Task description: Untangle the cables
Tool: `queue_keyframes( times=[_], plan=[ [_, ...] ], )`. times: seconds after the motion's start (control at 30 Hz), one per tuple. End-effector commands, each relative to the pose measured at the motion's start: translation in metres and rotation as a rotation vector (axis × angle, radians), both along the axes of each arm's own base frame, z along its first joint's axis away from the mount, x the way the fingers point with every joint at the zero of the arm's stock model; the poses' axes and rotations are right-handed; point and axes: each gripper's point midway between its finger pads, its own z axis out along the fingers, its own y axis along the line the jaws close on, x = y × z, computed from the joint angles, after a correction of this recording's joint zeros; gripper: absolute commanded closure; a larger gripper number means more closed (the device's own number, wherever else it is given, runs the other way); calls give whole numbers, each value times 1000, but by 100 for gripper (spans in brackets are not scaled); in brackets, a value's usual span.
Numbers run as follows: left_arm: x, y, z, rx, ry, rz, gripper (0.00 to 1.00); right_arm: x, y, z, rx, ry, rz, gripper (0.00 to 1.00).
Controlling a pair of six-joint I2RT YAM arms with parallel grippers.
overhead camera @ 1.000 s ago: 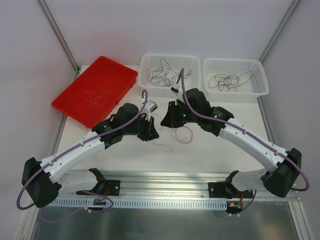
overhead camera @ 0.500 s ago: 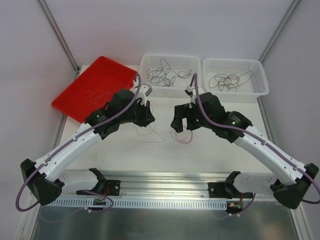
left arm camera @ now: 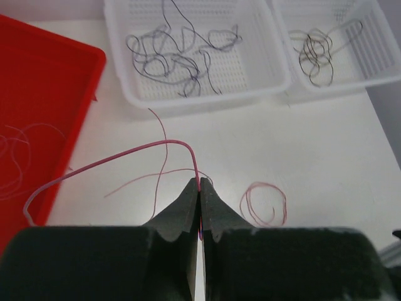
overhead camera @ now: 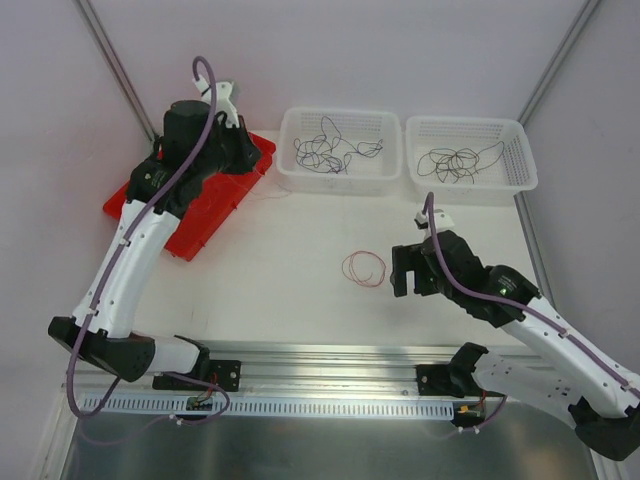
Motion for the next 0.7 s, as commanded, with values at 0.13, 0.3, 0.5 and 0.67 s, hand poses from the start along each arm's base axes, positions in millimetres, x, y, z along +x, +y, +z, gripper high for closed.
queue_keyframes(
  times=[0.13,0.3,0.5,0.67],
  plan=[
    [55,74,58,51,-141,268,100,-9,-13,-3,26,6,-58,3],
    [98,131,47,83,-127,465,100,-9,-18,-4,3,4,-66,3],
    [144,184,-17,115,2,619,100,-9,-29,-5,-39,-8,-92,3],
    [171,216,-84,159,137,676,89,-10,-34,-9,-59,0,-102,3]
  ],
)
